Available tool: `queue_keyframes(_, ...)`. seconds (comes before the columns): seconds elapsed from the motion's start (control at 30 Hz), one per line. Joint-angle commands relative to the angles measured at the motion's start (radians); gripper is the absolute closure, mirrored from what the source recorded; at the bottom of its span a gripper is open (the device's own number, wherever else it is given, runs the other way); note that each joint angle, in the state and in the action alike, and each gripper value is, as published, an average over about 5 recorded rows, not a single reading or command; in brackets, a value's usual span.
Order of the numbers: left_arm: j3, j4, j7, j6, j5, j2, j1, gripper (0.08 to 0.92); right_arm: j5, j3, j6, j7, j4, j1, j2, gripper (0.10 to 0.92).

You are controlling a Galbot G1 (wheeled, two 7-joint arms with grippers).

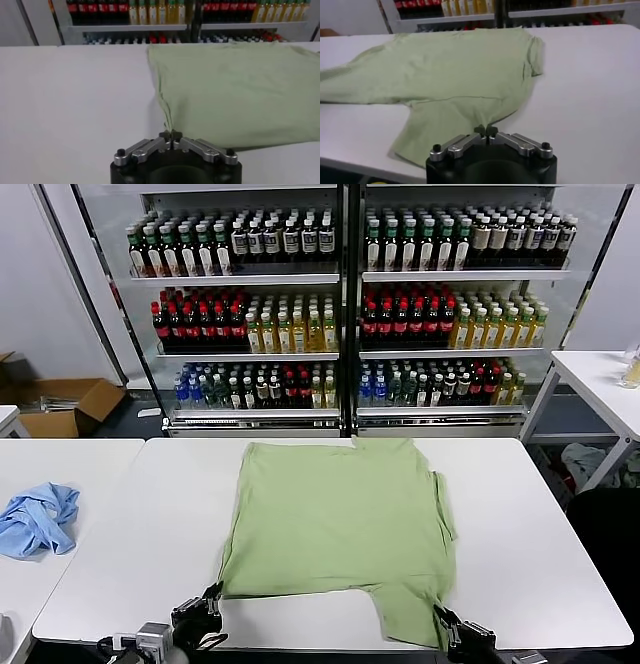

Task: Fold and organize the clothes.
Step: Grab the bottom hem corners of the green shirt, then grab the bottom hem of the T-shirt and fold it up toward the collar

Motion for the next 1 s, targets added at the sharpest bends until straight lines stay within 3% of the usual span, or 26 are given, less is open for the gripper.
queue_keyframes(0.03, -0.038, -0.124, -0.062, -0.043, -0.004, 0.049, 0.220, 0.917, 0.005, 0.097, -0.017, -0.093, 0.090, -0.142, -0.016, 0.917)
queue_keyframes(0.27, -0.053, -0.224, -0.093, -0.027, -0.003, 0.066, 0.327, 0.917, -0.034, 0.122, -0.021, -0.141, 0.131, -0.190, -0.014, 0.917)
queue_keyframes(0.47, -0.105, -0.293, -0.094, -0.014, -0.013, 0.080, 0.324, 0.917, 0.000, 0.146, -0.011, -0.127, 0.160, -0.163, -0.022, 0.917)
queue_keyframes(0.57, -0.146, -0.283, -0.080, -0.003, -0.055, 0.091, 0.262, 0.917, 0.067, 0.152, -0.018, -0.085, 0.163, -0.088, -0.030, 0.917)
queue_keyframes(0.7, -0.149, -0.204, -0.070, -0.009, -0.128, 0.099, 0.092, 0.917, 0.132, 0.105, -0.038, -0.034, 0.111, 0.091, -0.036, 0.917)
queue_keyframes(1.0, -0.082, 0.028, -0.031, -0.019, -0.245, 0.059, -0.173, 0.917, 0.124, -0.076, -0.068, 0.029, -0.085, 0.428, -0.014, 0.917)
